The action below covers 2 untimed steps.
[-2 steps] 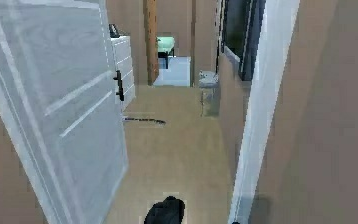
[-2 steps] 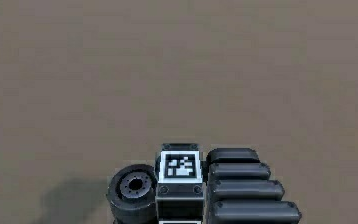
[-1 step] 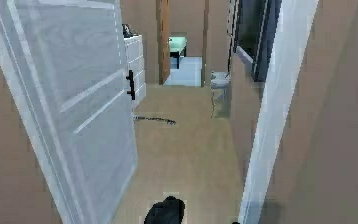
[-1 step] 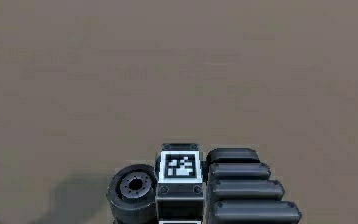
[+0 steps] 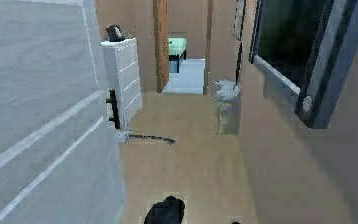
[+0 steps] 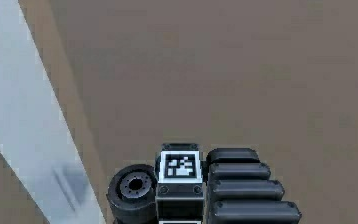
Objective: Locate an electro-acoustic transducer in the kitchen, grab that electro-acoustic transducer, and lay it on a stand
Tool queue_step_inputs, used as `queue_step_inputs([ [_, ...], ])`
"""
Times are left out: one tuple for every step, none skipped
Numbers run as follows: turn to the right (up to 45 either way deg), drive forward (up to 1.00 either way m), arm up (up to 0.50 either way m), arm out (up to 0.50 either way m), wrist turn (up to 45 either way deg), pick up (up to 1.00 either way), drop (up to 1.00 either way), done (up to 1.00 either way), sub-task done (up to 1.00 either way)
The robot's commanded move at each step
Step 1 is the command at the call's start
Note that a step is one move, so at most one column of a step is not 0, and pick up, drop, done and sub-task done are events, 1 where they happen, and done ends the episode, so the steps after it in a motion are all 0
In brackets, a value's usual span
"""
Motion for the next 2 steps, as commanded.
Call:
queue_step_inputs([
  [0.0,1.0,0.0,0.0,0.0,0.0,0.0,0.0,0.0],
  [0.0,1.0,0.0,0.0,0.0,0.0,0.0,0.0,0.0],
])
